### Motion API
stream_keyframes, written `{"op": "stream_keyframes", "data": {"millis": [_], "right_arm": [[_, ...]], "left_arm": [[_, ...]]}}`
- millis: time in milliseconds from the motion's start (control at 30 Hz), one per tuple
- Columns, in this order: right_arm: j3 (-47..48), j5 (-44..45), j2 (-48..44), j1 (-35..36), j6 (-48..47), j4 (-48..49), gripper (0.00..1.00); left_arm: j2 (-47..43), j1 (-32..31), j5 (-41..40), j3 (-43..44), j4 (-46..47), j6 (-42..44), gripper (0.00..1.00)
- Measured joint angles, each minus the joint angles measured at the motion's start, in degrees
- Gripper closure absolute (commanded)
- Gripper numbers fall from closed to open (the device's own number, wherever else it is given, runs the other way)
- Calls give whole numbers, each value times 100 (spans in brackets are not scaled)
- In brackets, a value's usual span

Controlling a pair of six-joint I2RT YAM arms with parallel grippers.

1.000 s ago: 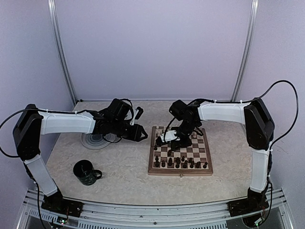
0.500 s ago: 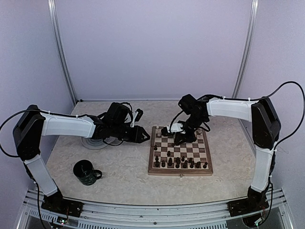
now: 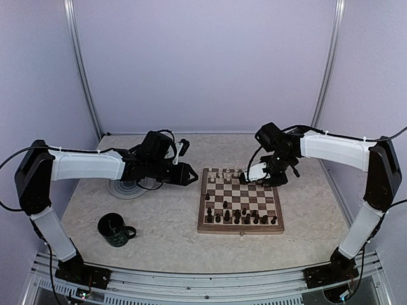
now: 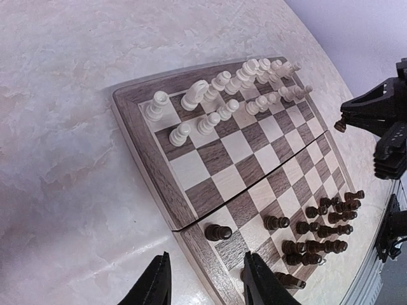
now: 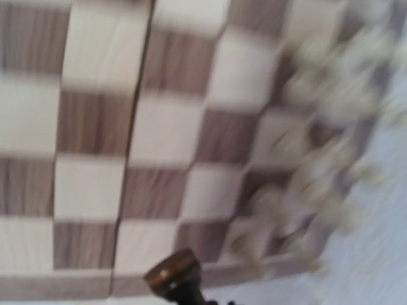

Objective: Set up the chess pieces on the board
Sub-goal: Adjust the rook on the chessboard, then place the pawn on the chessboard.

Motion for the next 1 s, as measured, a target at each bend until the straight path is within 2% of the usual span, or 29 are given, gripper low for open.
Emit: {"op": "stream_keyframes", "data": {"millis": [167,400,767,1000], "right_arm": [[-588,807,-4,13,0,57,90],[-688,1652,98,76,157,195,89],[-688,2006,492,195,450,319,85],[-686,2011,597,271,590,317,74]], "left_arm": [[-33,11,-68,0,-79,79,60],[-48,11,-114,0,-98,101,60],[-101,11,-114,-17,-98,101,60],[-173,11,-114,-22,-96,101,60]]}}
